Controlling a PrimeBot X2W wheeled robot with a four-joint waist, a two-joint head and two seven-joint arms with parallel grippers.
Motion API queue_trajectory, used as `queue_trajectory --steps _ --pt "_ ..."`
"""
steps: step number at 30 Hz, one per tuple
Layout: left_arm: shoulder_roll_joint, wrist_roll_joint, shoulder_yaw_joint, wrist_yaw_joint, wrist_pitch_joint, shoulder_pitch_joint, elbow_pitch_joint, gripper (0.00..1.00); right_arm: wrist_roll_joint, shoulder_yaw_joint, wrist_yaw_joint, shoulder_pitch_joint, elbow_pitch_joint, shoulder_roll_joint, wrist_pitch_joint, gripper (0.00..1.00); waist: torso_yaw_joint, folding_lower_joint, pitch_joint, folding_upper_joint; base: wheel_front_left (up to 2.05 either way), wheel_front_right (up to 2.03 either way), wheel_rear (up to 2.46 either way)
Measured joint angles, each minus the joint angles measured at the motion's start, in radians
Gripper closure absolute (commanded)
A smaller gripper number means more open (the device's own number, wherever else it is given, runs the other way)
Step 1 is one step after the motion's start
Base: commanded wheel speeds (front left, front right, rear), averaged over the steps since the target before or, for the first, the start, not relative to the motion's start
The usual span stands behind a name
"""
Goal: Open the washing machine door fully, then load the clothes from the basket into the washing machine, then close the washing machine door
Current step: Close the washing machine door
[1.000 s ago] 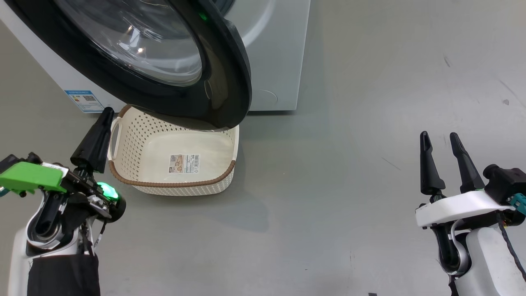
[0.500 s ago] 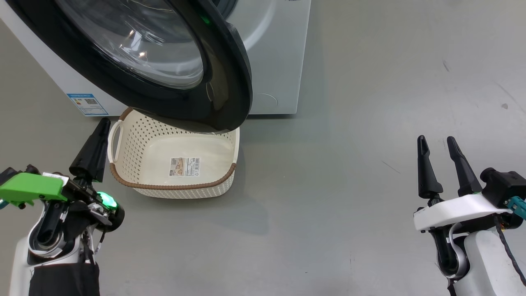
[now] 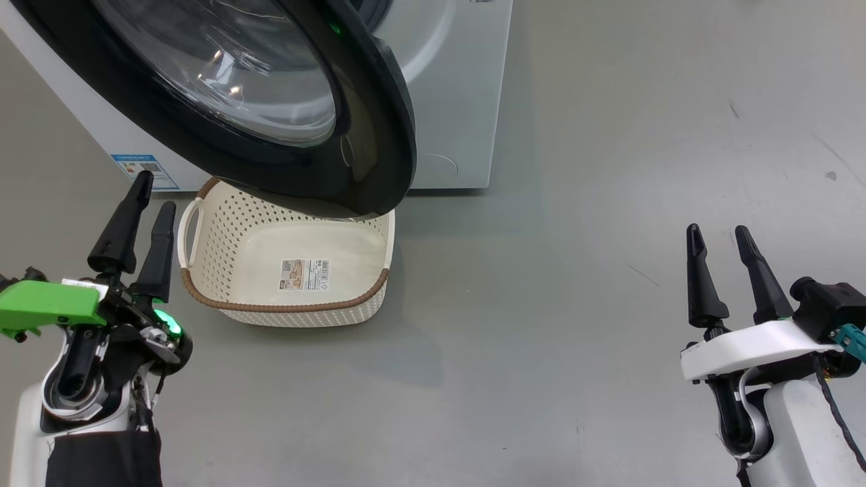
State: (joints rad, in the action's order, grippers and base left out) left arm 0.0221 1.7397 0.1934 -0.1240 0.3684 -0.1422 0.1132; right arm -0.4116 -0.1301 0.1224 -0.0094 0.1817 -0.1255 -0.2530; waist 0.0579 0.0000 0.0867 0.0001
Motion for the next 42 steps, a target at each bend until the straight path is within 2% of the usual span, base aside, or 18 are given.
queue_trajectory --steps 10,14,22,27,32,42 --pt "0.005 -0.17 0.023 0.0 -0.095 -0.001 -0.045 0.0 0.003 0.0 0.0 0.0 -0.002 0.0 0.0 0.0 0.003 0.0 0.008 0.0 0.0 0.0 0.0" --pt "0.056 -0.303 -0.003 0.0 -0.141 -0.001 -0.061 0.0 0.003 0.0 0.0 0.0 -0.003 -0.001 0.0 0.0 0.004 0.0 0.012 0.0 0.0 0.0 0.0" --pt "0.082 -0.46 -0.078 0.0 -0.231 -0.001 -0.071 0.0 0.003 0.0 0.0 0.0 -0.004 -0.001 0.0 0.0 0.003 -0.0001 0.018 0.0 0.0 0.0 0.0" --pt "0.121 -0.554 -0.119 0.0 -0.29 -0.001 -0.081 0.0 0.003 0.0 0.0 0.0 -0.004 -0.002 0.0 0.0 0.002 0.0 0.02 0.0 0.0 0.0 0.0" --pt "0.193 -0.726 -0.193 0.0 -0.395 0.0 -0.087 0.0 0.006 -0.002 0.0 0.0 -0.004 -0.004 0.0 0.0 0.002 0.0 0.022 0.0 0.0 0.0 0.0" --pt "0.291 -0.985 -0.303 0.0 -0.564 0.003 -0.033 0.0 0.011 -0.003 0.0 0.0 -0.004 -0.003 0.0 0.0 0.003 0.0 0.021 0.0 0.0 0.0 0.0"
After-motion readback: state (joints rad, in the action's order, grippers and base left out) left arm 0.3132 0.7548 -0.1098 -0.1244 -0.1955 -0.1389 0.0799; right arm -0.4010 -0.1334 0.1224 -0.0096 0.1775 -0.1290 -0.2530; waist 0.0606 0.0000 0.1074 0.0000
